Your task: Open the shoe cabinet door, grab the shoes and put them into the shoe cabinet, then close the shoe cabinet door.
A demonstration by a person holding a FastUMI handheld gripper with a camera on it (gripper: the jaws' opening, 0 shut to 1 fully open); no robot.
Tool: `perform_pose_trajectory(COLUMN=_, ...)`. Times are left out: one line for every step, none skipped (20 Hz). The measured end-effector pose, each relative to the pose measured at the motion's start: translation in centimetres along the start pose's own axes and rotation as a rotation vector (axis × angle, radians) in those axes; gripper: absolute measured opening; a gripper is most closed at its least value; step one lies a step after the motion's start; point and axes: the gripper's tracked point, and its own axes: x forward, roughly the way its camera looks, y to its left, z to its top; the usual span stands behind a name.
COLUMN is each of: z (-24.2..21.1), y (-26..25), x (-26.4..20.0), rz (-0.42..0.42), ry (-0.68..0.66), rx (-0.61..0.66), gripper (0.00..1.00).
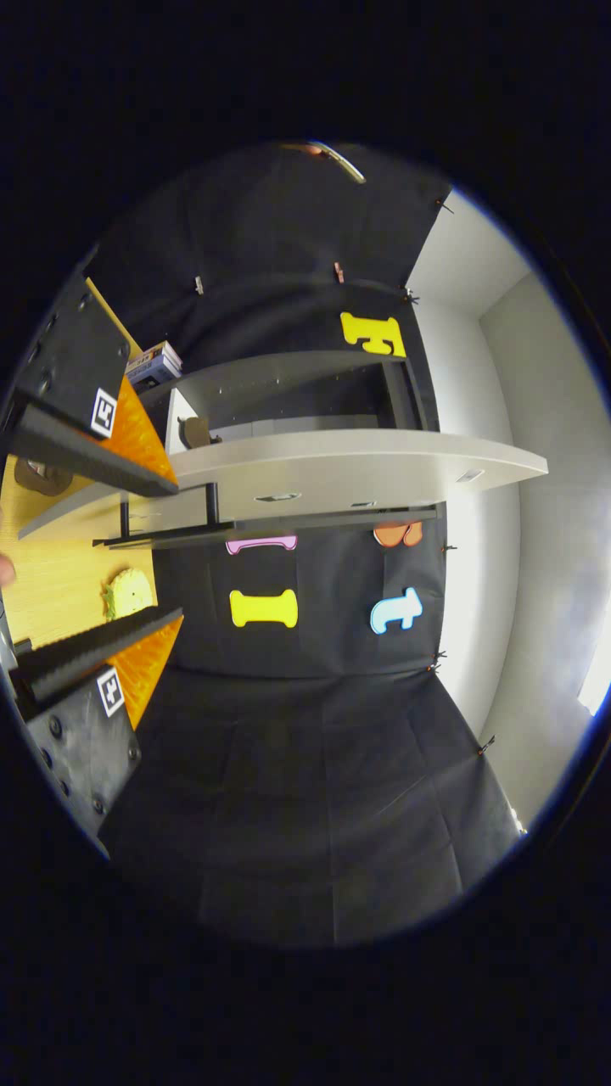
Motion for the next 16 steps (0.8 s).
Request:
perform_pose_trajectory(z=0.2, y=1.0, x=-0.5, rz=0.045, ry=0.002, rx=-0.01, gripper=0.86)
perform_pose_trajectory(z=0.4, y=2.5, x=-1.5, rz=0.1, ry=0.002, rx=-0.009, gripper=0.99)
perform_pose_trajectory(z=0.2, y=4.4, x=-2.0, rz=0.174, ry=0.013, rx=0.002, gripper=0.98)
perform_pose_trajectory(z=-0.6, y=6.5, x=-2.6, rz=0.249, ry=0.035, rx=0.02, gripper=0.98)
perform_pose_trajectory(z=-1.6, y=8.2, x=-3.2, rz=0.306, ry=0.059, rx=0.035, gripper=0.98)
perform_pose_trajectory(z=-2.9, y=9.5, x=-3.4, rz=0.343, ry=0.09, rx=0.042, gripper=0.98)
perform_pose_trajectory(z=-4.5, y=10.3, x=-3.0, rz=0.354, ry=0.126, rx=0.043, gripper=0.98)
perform_pose_trajectory(z=-6.7, y=10.9, x=-2.5, rz=0.35, ry=0.171, rx=0.037, gripper=0.98)
perform_pose_trajectory(z=-9.2, y=11.6, x=-2.1, rz=0.336, ry=0.219, rx=0.037, gripper=0.98)
perform_pose_trajectory(z=-11.7, y=12.1, x=-1.4, rz=0.318, ry=0.267, rx=0.05, gripper=0.98)
perform_pose_trajectory(z=-14.1, y=13.2, x=-0.8, rz=0.318, ry=0.323, rx=0.071, gripper=0.98)
perform_pose_trajectory(z=-16.8, y=14.2, x=-0.5, rz=0.323, ry=0.381, rx=0.088, gripper=0.99)
perform_pose_trajectory(z=-19.6, y=14.8, x=-0.4, rz=0.322, ry=0.439, rx=0.092, gripper=0.98)
perform_pose_trajectory(z=-22.1, y=15.1, x=0.1, rz=0.322, ry=0.493, rx=0.085, gripper=0.99)
perform_pose_trajectory(z=-24.8, y=15.0, x=0.5, rz=0.312, ry=0.543, rx=0.076, gripper=0.99)
perform_pose_trajectory(z=-27.3, y=14.9, x=0.7, rz=0.309, ry=0.576, rx=0.064, gripper=0.99)
